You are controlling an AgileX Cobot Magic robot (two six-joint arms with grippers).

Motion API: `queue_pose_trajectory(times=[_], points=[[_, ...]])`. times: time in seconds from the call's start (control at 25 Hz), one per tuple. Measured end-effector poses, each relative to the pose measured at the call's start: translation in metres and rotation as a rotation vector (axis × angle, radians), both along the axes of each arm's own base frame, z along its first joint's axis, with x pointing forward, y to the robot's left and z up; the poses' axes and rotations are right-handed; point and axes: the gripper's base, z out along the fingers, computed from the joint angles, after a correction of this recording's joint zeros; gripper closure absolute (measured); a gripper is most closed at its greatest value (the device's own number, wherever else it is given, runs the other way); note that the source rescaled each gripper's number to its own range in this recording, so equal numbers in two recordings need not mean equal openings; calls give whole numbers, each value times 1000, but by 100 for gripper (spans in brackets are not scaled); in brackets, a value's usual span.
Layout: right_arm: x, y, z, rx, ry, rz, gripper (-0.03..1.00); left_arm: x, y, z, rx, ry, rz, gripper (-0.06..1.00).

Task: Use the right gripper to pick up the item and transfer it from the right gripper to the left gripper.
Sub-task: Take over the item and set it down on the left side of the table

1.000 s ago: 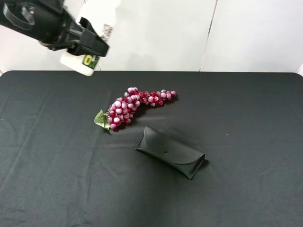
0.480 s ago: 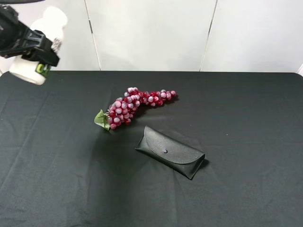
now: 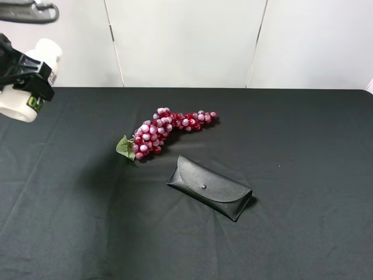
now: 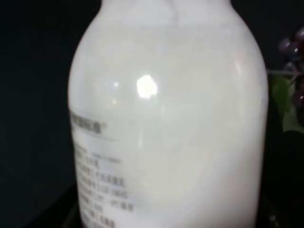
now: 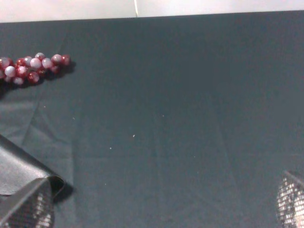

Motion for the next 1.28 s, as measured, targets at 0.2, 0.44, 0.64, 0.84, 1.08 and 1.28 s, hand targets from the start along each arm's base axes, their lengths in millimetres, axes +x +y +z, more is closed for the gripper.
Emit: queue_pose_trajectory(times=[0.2, 0.44, 0.64, 0.84, 1.08, 1.28], points=[[0, 0, 0, 0, 0, 0, -3, 10, -1, -19, 7, 65, 1, 92], [0, 0, 0, 0, 0, 0, -3, 20, 4, -34, 5, 75, 30, 92], [0, 0, 0, 0, 0, 0, -3, 23, 27, -42, -2, 81, 126, 92], [0, 0, 0, 0, 0, 0, -3, 16, 36, -56, 1, 98, 157, 92], [0, 0, 0, 1, 0, 1, -3, 7, 36, -73, 5, 99, 165, 92], [0, 0, 0, 1, 0, 1, -3, 9, 37, -84, 7, 111, 167, 92]])
